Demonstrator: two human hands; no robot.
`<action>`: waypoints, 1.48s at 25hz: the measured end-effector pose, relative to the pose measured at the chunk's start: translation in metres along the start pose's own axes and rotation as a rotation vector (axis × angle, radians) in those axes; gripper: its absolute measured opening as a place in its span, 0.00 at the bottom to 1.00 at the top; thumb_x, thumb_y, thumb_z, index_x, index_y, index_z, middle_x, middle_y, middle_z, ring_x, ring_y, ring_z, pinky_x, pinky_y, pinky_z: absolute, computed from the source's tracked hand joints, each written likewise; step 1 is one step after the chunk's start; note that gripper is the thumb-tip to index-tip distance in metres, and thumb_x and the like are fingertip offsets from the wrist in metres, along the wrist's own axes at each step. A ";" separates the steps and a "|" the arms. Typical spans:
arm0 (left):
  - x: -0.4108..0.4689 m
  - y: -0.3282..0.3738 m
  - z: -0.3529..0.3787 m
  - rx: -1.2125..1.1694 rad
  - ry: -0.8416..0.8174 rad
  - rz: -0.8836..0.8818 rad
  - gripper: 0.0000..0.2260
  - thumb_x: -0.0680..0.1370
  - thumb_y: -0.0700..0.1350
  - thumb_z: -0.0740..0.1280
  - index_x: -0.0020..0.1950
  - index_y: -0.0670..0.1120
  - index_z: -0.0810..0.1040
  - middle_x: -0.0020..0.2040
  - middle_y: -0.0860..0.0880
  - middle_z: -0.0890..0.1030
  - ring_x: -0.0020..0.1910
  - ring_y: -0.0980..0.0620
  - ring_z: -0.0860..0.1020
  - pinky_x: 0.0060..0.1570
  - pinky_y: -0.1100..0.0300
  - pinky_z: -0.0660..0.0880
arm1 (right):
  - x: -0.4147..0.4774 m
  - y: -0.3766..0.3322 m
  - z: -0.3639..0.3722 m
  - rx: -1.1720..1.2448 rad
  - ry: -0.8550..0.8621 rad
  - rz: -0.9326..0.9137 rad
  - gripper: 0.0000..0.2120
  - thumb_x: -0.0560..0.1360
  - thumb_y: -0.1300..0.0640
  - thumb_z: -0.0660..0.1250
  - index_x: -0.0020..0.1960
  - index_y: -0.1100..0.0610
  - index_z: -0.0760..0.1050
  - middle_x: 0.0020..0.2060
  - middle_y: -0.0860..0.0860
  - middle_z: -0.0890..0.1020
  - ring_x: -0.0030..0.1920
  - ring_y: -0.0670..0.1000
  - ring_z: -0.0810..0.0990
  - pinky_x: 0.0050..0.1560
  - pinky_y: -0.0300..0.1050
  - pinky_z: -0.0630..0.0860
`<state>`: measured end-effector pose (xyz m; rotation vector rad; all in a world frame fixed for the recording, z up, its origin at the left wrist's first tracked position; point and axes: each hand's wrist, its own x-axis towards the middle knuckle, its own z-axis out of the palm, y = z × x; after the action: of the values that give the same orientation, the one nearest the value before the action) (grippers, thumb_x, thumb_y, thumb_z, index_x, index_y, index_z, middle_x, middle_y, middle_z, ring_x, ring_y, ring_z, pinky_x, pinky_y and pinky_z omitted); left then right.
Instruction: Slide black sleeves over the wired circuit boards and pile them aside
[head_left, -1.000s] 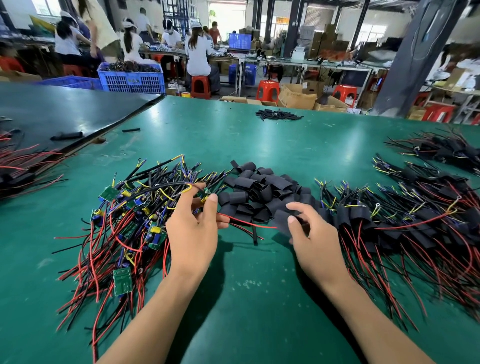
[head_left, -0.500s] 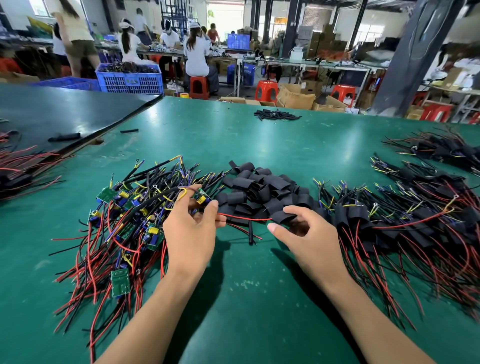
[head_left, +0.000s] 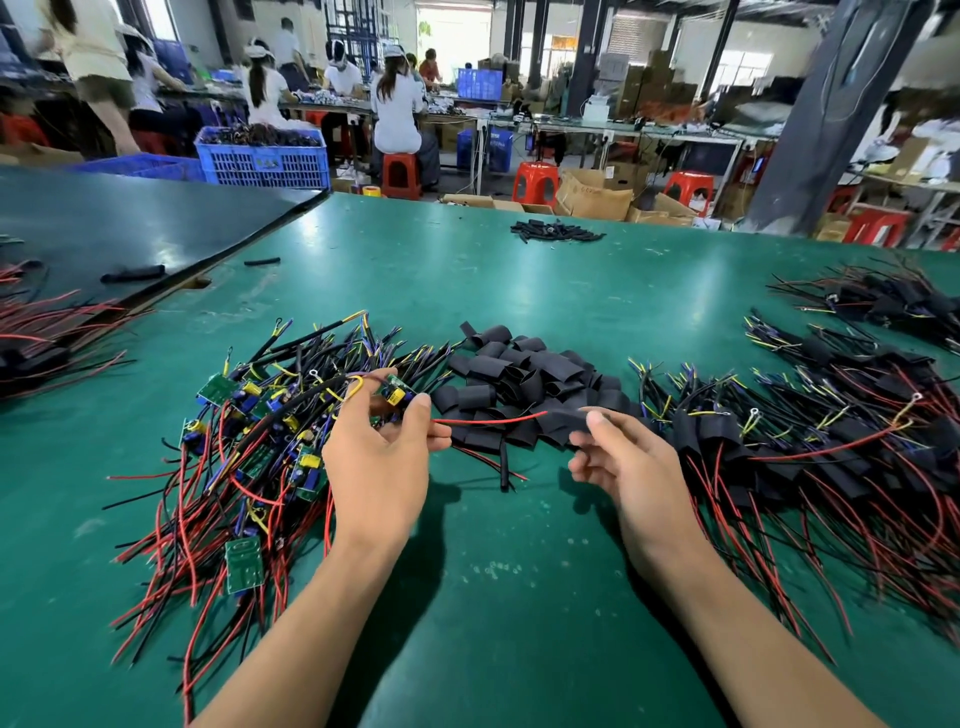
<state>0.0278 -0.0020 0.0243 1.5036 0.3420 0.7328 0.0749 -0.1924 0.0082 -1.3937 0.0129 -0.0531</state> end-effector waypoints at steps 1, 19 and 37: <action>0.000 0.000 0.000 -0.020 0.005 -0.007 0.09 0.81 0.39 0.66 0.61 0.43 0.74 0.43 0.45 0.82 0.34 0.51 0.85 0.40 0.61 0.82 | 0.000 -0.001 0.001 0.104 -0.006 0.063 0.06 0.80 0.60 0.66 0.44 0.56 0.79 0.37 0.55 0.82 0.28 0.48 0.77 0.31 0.38 0.76; -0.001 0.004 0.002 -0.135 -0.013 -0.015 0.10 0.81 0.37 0.66 0.62 0.41 0.73 0.34 0.54 0.82 0.35 0.47 0.85 0.39 0.60 0.82 | -0.001 -0.001 0.007 0.157 -0.050 0.192 0.06 0.80 0.60 0.65 0.45 0.60 0.76 0.35 0.55 0.82 0.27 0.48 0.76 0.31 0.39 0.77; -0.003 -0.002 0.004 -0.138 -0.075 0.012 0.08 0.80 0.36 0.67 0.59 0.42 0.74 0.44 0.36 0.80 0.33 0.44 0.84 0.35 0.59 0.82 | 0.001 0.000 0.005 0.277 -0.033 0.275 0.04 0.80 0.58 0.65 0.50 0.59 0.75 0.39 0.55 0.85 0.30 0.47 0.78 0.33 0.39 0.79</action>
<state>0.0287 -0.0064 0.0223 1.4000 0.2217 0.6940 0.0758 -0.1876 0.0095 -1.1049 0.1635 0.1906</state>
